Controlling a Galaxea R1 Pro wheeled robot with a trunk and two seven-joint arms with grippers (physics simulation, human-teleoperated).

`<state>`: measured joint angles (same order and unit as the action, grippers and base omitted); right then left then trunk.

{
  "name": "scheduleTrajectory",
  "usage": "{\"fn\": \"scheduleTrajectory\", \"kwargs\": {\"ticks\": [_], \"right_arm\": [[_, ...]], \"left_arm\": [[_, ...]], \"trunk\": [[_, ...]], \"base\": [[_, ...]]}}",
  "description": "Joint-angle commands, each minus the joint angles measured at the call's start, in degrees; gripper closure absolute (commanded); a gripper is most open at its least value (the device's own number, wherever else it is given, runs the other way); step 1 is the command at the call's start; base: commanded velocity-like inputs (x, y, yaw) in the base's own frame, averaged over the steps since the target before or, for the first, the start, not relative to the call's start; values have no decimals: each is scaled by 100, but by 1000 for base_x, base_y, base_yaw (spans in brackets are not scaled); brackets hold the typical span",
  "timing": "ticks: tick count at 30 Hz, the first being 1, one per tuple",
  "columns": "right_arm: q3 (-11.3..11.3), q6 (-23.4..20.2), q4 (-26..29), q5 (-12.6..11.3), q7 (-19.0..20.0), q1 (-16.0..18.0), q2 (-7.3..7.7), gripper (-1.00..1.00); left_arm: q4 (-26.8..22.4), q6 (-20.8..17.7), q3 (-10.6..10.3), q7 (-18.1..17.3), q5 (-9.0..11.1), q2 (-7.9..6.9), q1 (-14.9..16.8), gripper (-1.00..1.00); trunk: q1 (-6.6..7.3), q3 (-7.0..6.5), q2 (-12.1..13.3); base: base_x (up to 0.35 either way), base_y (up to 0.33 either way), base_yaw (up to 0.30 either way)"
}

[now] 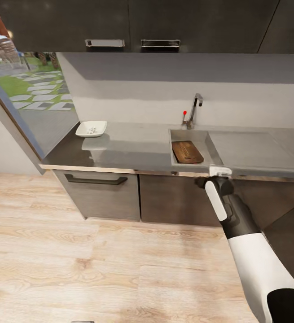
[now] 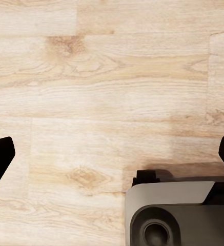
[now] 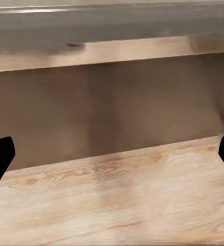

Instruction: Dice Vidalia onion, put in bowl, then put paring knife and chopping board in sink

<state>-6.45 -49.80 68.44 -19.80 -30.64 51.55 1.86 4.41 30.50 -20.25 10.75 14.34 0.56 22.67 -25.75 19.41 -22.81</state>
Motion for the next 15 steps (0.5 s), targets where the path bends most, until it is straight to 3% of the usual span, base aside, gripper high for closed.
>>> {"fn": "scheduleTrajectory", "kwargs": {"ticks": [1,3,7,9,11,15], "right_arm": [[-20,155,-109,8,-36,-57,7,-100],[-22,598,-559,222,170,-128,8,-100],[-23,1793,-2014,1163,1224,-159,-5,-100],[-23,2811,-3179,1629,1637,-161,-46,-100],[-23,3909,-4350,1883,1853,-162,-90,-100],[-23,5301,-5930,1995,2035,-163,-166,-100]], "left_arm": [[25,35,-49,15,34,6,10,-100],[25,35,-48,15,34,6,10,-100],[25,35,-49,15,34,6,10,-100],[25,35,-49,15,34,6,10,-100],[25,35,-49,15,34,6,10,-100],[25,35,-47,15,34,6,10,-100]], "trunk": [[-3,9,-11],[-3,9,-11],[-3,9,-11],[-3,9,-11],[-3,9,-11],[-3,9,-11]], "base": [[0,0,0],[0,0,0],[0,0,0],[0,0,0],[0,0,0],[0,0,0]]}}
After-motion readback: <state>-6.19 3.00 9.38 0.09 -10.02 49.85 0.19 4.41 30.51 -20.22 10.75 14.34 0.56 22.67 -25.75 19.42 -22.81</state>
